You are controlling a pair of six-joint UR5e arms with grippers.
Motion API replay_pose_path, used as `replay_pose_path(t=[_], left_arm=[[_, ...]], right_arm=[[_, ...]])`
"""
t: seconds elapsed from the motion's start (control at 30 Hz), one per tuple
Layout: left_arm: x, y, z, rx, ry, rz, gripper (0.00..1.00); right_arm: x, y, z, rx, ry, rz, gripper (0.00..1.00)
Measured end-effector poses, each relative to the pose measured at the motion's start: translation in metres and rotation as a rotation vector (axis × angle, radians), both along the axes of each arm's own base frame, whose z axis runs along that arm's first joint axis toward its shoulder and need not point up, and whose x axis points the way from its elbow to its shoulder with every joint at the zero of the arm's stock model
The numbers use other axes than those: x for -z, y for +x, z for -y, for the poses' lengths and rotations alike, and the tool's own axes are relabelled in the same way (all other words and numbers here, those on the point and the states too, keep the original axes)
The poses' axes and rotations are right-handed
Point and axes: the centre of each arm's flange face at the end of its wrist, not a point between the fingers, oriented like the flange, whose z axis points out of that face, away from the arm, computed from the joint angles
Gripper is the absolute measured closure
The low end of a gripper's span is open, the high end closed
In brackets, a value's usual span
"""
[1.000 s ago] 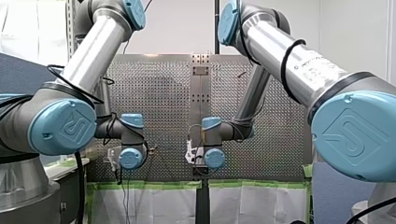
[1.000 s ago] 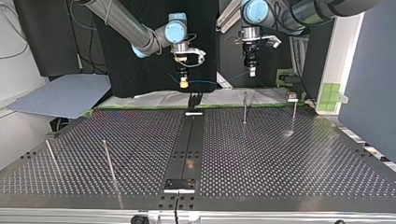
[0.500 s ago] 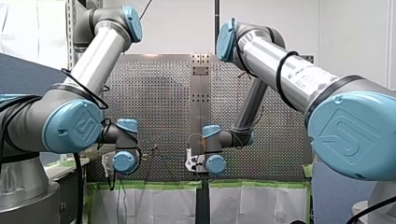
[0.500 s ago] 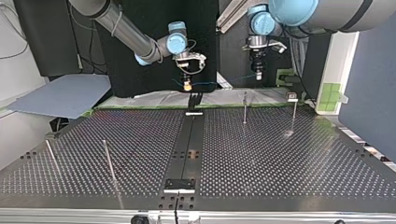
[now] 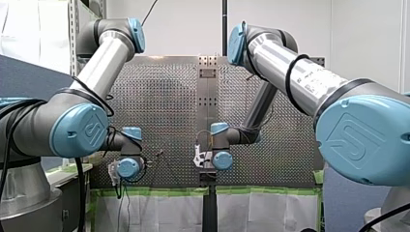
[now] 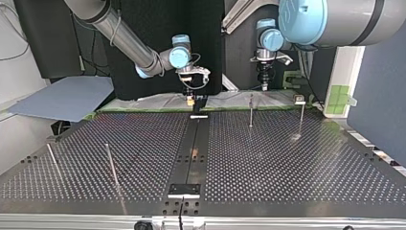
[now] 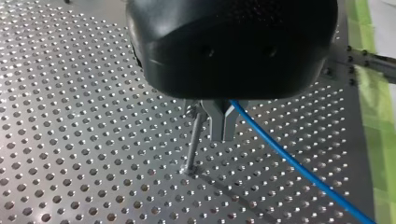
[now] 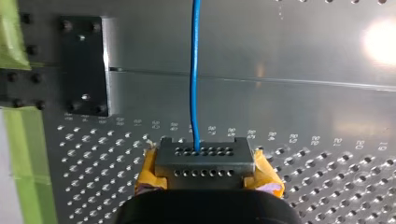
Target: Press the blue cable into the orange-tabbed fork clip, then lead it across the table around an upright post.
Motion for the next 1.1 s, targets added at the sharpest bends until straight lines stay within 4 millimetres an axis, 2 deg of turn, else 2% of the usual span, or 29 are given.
replay_pose_path(t=[0.23,0.43,0.53,0.83,1.1], left_arm=[[-0.005,0.023,-0.003,0.004,-0.014,0.012,1.0],[-0.006,0.031,-0.002,0.029,-0.019,-0.001,1.0],[-0.004,0.031,-0.001,0.034,-0.02,-0.008,1.0],[0.018,0.032,-0.003,0.032,0.0,-0.045,1.0],[0.018,0.039,-0.006,0.022,-0.002,-0.026,1.0]], right_arm=[[-0.018,0.011,0.017,0.003,-0.027,0.017,1.0],[-0.029,0.016,0.03,0.01,-0.051,0.029,1.0],[-0.03,0.015,0.033,0.014,-0.052,0.03,1.0],[-0.029,0.007,0.039,0.026,-0.047,0.014,1.0],[-0.028,0.002,0.045,0.036,-0.049,0.005,1.0]])
